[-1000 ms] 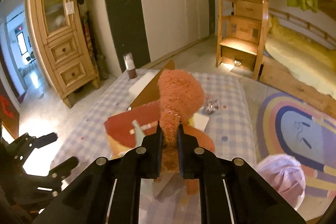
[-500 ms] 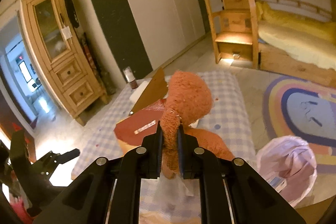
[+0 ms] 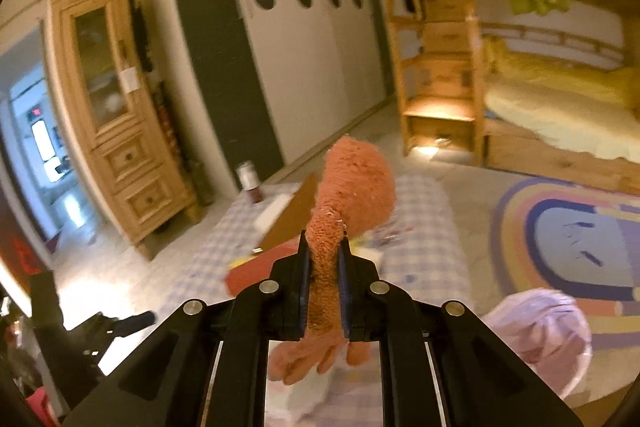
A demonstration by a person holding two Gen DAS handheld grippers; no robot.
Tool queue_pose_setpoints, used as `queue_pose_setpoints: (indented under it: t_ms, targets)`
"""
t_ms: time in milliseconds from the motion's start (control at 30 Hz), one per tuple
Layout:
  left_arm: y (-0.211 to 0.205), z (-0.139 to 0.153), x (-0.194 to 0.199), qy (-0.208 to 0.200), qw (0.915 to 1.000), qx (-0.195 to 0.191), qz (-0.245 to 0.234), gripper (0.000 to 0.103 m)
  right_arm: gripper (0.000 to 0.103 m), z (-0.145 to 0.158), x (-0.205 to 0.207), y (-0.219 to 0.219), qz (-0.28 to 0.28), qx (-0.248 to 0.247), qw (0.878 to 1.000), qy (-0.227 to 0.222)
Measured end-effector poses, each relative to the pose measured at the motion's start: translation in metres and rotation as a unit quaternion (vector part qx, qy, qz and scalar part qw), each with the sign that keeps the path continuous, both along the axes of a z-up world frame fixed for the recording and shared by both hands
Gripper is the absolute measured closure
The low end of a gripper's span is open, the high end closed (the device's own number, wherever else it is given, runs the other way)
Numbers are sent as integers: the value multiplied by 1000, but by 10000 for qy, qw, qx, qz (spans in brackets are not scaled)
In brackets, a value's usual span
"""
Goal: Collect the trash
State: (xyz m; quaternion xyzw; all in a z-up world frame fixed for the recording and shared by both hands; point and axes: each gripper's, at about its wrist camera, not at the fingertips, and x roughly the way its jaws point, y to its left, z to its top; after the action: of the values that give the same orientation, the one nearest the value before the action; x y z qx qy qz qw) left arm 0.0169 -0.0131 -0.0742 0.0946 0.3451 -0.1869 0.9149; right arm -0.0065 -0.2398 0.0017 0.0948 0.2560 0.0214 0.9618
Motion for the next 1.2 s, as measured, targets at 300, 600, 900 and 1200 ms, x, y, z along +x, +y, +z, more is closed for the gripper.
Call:
queue_pose_setpoints:
  t_ms: [300, 600, 900, 1200]
  targets:
    - [-31, -28, 0, 436, 9969, 52, -646, 43, 91, -23, -23, -25, -368, 36, 9990, 269]
    - [-39, -70, 27, 1285, 9878, -250, -844, 70, 91, -31, -44, -33, -451, 31, 9984, 352]
    - [-31, -55, 5, 1085, 9871, -573, -1030, 103, 91, -32, -56, -41, -520, 144, 9980, 332]
    - [-46, 30, -32, -342, 9904, -430, -1269, 103, 91, -22, -74, -67, -832, 50, 9964, 153]
